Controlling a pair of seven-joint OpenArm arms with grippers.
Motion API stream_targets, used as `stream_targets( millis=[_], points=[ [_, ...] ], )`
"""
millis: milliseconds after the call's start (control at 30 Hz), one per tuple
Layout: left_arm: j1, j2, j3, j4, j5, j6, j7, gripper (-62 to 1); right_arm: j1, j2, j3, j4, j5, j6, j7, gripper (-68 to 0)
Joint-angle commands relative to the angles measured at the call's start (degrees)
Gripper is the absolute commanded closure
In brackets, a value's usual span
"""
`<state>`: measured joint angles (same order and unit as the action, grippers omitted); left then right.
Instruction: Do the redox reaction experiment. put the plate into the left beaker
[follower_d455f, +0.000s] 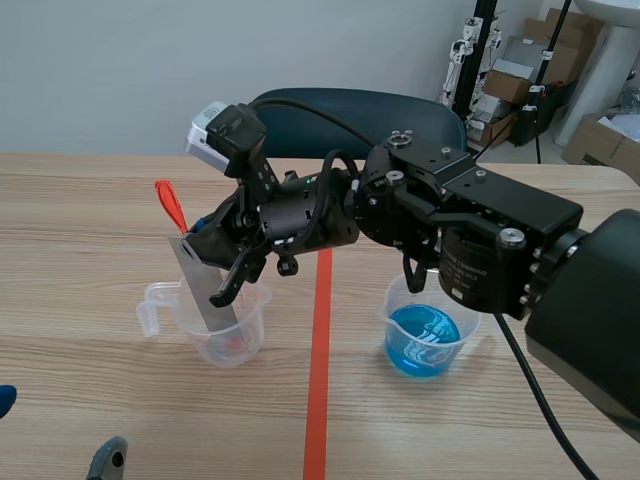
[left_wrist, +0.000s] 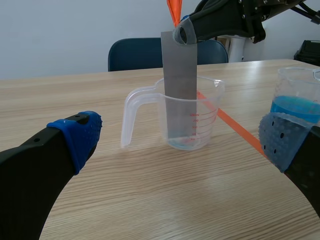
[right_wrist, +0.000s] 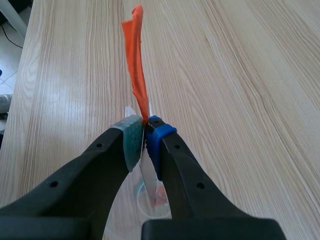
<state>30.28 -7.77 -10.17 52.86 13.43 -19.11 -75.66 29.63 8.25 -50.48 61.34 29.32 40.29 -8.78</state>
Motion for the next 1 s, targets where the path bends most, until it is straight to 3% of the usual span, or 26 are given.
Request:
stream_targets(
  millis=[0, 167, 233, 300, 400, 467, 967],
  points=[
    [0.0, 0.0, -0.2, 0.7, -0.7, -0.1, -0.8, -62.3, 1.2, -0.5, 0.0, 0.8, 0.6, 0.1, 1.5, -0.6],
    [0.0, 0.0, -0.2, 0.7, -0.7, -0.1, -0.8, -62.3, 1.2, -0.5, 0.0, 0.8, 0.6, 0.1, 1.7, -1.4],
    [0.0, 0.0, -0.2, 0.7, -0.7, -0.1, -0.8, -62.3, 1.2, -0.5, 0.0, 0.8, 0.6, 0.1, 1.7, -9.4],
    [0.0, 0.0, -0.2, 0.7, -0.7, -0.1, -0.8, -62.3, 1.2, -0.5, 0.0, 0.8, -0.2, 0.1, 1.7, -27.2],
    [0.0, 0.0, -0.2, 0.7, -0.7, -0.1, -0.8, -62.3, 1.2, -0.5, 0.0, 0.8, -0.7, -0.7, 1.3, -66.7],
    [0.0, 0.0, -0.2, 0.6, -0.7, -0.1, -0.8, -62.3, 1.2, -0.5, 0.0, 0.8, -0.9, -1.7, 1.1, -67.9],
    [0.0, 0.0, -0.2, 0.3, -0.7, -0.1, -0.8, -62.3, 1.2, -0.5, 0.0, 0.8, -0.9, -1.7, 1.2, -67.9]
  ],
)
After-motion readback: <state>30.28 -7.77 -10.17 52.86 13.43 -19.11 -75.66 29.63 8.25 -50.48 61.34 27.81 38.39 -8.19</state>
